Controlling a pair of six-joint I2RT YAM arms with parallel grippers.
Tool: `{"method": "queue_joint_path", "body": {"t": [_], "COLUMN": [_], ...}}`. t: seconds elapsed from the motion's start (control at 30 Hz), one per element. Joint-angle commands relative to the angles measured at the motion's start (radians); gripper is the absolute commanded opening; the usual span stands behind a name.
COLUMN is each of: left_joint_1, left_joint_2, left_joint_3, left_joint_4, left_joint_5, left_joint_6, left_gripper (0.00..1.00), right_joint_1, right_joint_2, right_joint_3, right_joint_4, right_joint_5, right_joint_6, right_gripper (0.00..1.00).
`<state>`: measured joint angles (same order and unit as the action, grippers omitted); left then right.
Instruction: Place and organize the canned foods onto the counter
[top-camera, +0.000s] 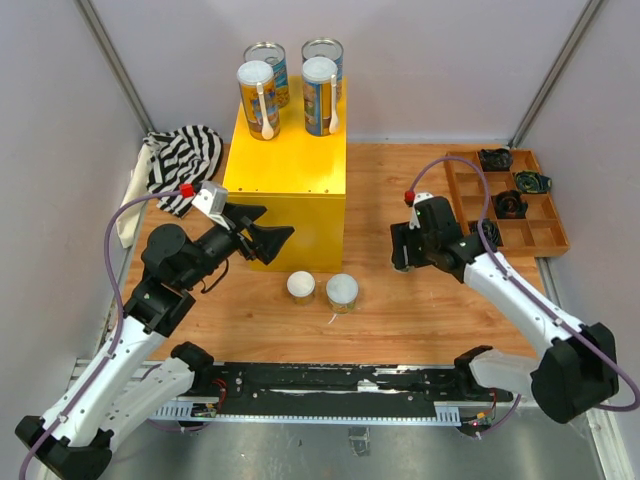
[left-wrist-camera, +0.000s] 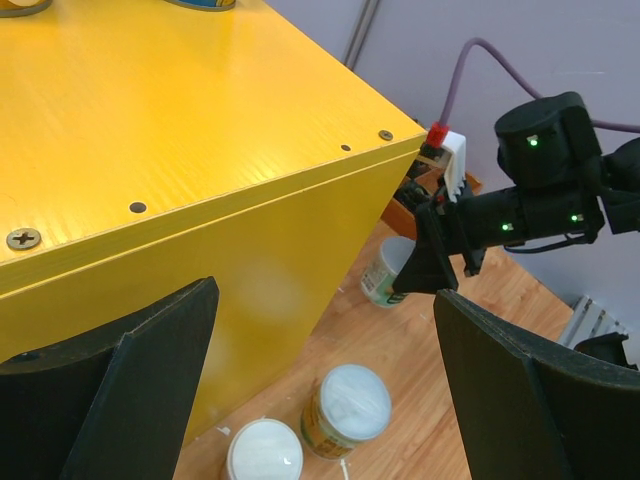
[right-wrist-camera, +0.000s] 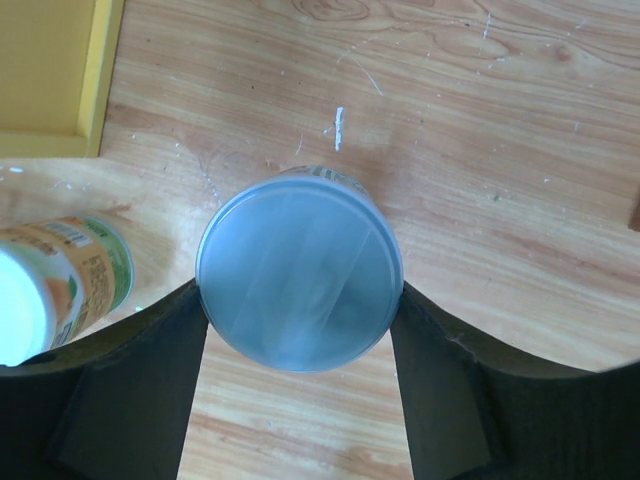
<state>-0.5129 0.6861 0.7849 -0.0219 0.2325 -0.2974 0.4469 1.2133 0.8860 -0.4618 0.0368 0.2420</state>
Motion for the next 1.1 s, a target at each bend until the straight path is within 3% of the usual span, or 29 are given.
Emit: {"method": "queue_joint_path", "body": {"t": [0.0, 0.23, 0.5, 1.07], "left_joint_1": [-0.006, -0.006, -0.006, -0.006], "left_joint_2": [-0.010, 0.000, 0.004, -0.019], "left_joint_3": [0.019, 0.046, 0.086, 0.117], "left_joint_4": [0.002, 0.004, -0.019, -0.036], "left_joint_5": [-0.011, -0.007, -0.013, -0.034], "left_joint_6": [-0.008, -0.008, 0.002, 0.010], "left_gripper": [0.94, 0.93, 0.93, 0.93], "right_joint_1": [-0.013, -0.008, 0.048, 0.312], "right_joint_2": [-0.109, -0.186, -0.142, 0.219], "right_joint_3": [0.045, 0.225, 0.500, 1.228], "right_joint_4": [-0.064, -0.183, -0.284, -0.478], "right_joint_5": [-0.004, -0.018, -0.035, 0.042], "right_joint_6": [-0.023, -0.048, -0.081, -0.189], "right_gripper": [0.25, 0.22, 0.18, 0.16]}}
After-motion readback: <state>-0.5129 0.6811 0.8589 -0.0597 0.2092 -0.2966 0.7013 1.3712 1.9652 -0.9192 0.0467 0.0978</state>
